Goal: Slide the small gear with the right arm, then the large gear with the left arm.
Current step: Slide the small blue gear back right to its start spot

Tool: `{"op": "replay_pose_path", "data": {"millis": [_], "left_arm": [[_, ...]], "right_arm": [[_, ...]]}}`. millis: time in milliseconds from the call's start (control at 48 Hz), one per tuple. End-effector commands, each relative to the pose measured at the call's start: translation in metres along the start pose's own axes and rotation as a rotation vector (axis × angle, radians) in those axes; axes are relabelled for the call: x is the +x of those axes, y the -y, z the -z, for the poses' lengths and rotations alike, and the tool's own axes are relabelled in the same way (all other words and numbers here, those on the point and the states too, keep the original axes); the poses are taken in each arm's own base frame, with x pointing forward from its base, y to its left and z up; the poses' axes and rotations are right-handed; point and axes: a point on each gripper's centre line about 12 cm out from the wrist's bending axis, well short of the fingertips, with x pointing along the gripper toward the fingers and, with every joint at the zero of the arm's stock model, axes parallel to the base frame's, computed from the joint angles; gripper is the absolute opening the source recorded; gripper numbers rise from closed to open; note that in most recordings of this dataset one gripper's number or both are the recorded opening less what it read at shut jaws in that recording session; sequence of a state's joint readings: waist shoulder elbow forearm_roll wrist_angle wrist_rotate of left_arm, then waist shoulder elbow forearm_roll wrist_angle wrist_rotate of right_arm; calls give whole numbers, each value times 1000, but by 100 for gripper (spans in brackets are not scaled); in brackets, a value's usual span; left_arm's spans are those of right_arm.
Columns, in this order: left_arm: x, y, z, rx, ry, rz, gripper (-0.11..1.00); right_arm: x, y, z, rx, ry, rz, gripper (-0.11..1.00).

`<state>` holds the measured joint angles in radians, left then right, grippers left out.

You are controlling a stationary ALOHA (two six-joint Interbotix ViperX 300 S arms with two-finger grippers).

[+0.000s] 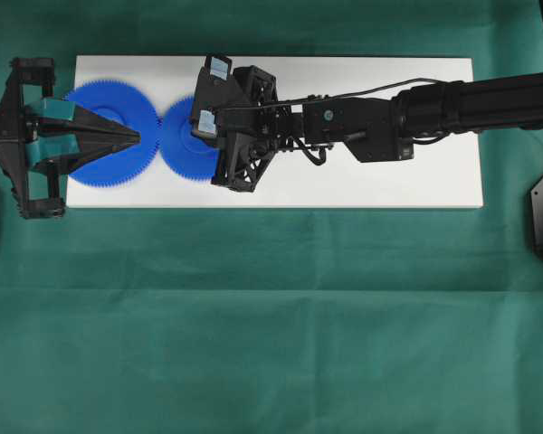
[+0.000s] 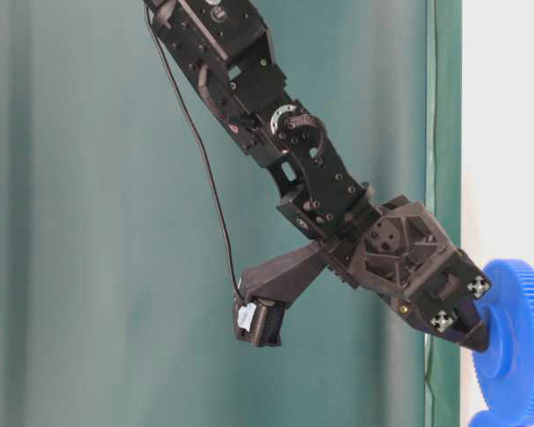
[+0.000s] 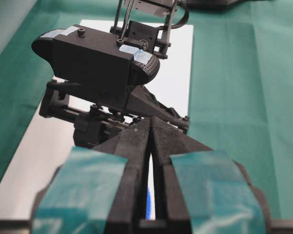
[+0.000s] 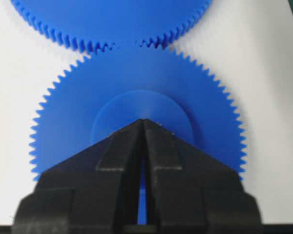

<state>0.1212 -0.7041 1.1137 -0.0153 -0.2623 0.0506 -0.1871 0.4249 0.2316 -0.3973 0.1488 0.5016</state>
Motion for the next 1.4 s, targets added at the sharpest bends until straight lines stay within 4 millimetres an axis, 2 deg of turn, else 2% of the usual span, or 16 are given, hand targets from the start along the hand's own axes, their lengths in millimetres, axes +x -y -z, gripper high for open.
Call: {"op": "replay_pose_path", "data": {"millis": [0,917,1146,1375], "left_arm": [[1,-1,-6,-2,23,-5,0],[0,-1,-4,-2,18,-5,0],[0,-1,-4,-2,20,-5,0],[-1,-1,-2,-3,15,-5,0]], "right_arm": [[-2,-2,0,-6,-8,2,50],[-5,1,1,3,-14,11,50],[-25,19,30,25,-87,45,50],[-67,47,85,65,-186,91,50]]}}
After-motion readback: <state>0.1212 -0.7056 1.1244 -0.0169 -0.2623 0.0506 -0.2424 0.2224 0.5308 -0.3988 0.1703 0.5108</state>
